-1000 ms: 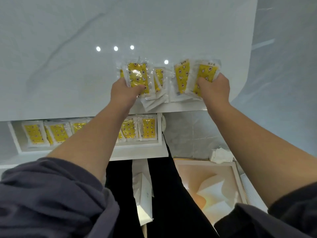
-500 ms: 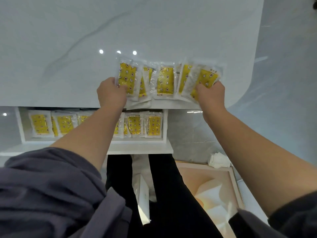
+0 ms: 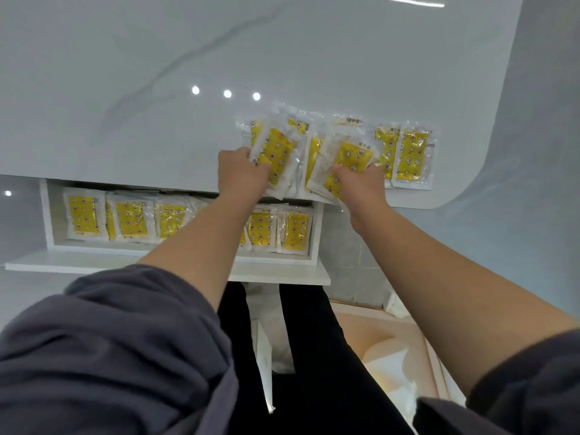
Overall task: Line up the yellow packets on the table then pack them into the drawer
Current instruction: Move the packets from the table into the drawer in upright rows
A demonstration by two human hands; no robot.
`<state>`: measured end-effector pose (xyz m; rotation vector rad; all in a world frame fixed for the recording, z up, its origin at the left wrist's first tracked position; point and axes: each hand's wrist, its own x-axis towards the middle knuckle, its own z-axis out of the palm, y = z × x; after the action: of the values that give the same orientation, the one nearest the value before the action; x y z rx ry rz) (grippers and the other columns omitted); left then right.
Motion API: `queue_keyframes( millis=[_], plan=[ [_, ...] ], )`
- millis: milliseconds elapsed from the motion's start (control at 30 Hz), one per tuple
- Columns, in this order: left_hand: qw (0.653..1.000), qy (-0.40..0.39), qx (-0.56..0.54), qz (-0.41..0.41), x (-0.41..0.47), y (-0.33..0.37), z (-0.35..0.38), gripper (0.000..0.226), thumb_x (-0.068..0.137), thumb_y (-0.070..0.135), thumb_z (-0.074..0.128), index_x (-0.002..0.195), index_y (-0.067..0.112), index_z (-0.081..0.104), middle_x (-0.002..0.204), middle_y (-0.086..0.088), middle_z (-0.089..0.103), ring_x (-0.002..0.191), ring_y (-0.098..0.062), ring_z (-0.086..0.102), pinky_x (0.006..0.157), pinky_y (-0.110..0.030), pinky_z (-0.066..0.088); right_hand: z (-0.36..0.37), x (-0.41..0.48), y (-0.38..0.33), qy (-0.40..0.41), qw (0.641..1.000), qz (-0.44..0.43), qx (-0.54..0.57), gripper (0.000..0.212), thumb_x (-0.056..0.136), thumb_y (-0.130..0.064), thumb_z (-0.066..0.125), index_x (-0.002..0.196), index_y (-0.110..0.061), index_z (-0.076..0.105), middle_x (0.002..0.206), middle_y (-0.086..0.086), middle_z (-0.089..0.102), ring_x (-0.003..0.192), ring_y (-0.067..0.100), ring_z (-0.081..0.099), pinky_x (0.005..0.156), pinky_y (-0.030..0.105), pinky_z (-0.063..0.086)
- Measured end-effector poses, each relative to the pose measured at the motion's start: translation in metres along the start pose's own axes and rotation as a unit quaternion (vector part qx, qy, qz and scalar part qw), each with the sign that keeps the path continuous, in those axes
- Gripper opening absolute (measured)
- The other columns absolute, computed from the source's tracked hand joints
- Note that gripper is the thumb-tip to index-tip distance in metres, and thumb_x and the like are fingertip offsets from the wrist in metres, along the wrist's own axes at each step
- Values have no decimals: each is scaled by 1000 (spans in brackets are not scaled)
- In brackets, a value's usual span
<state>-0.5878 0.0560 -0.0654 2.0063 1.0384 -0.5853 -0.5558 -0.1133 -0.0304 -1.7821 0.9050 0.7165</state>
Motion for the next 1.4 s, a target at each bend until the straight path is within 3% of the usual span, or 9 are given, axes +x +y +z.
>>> queue_keyframes(
  millis=[133,267,533,700,967,1067,1167,1300,1400],
  plan=[
    [995,64,74,-10,2,6,23,24,89,23,63,110,10,64,130,-8,41,105,-26,53,89,-38,48,1,5,9,-9,1000,18,10,22,87,-17,66,106,-19,55,105,1,62,98,20,60,90,36,50],
    [989,118,87,-7,1,7,23,26,92,22,62,116,12,62,128,-6,44,106,-25,53,95,-37,41,3,7,13,-15,999,15,25,14,88,-16,66,93,-24,55,89,-7,61,83,11,60,77,28,47],
    [996,60,-65,32,-16,-23,-28,16,87,23,67,80,13,56,73,3,53,60,-8,45,53,-20,35,7,-6,30,-89,991,65,81,23,82,-13,74,102,-18,63,102,3,72,97,22,69,92,41,53],
    [996,-52,-78,4,-37,-94,-63,13,84,19,68,78,14,57,69,2,52,60,-12,46,53,-25,35,16,-28,82,-172,974,147,31,20,85,-2,68,102,-13,66,105,9,72,96,25,70,88,40,55],
    [988,-97,-73,-96,-1,-190,-18,31,88,21,62,115,6,56,111,-12,59,101,-32,59,85,-37,48,75,-7,173,-50,982,182,-34,20,82,-12,72,96,-16,58,102,6,67,96,24,65,91,41,53],
    [986,-109,-72,-105,12,-201,9,52,92,23,57,138,5,41,133,-7,49,112,-29,53,96,-39,47,93,8,186,-29,984,172,-36,37,82,-15,72,116,-11,57,110,7,66,97,24,64,91,41,53],
    [988,-118,-46,-88,19,-215,26,42,95,19,52,134,6,43,120,-7,52,92,-20,51,78,-29,41,107,19,195,-20,985,154,-71,45,85,-19,69,125,-9,52,119,6,61,103,24,60,87,34,49],
    [993,-92,-15,-73,21,-224,25,45,93,24,54,133,5,47,115,-1,56,105,-24,57,82,-32,44,114,26,202,24,980,101,-171,46,88,-20,61,130,-8,47,109,2,54,93,21,52,75,29,43],
    [997,-58,-1,-51,23,-227,5,16,91,23,59,101,11,58,87,-1,55,86,-26,56,65,-28,39,107,20,196,90,965,32,-244,27,88,-18,59,114,-9,54,100,1,56,88,20,53,69,27,40]
  ],
)
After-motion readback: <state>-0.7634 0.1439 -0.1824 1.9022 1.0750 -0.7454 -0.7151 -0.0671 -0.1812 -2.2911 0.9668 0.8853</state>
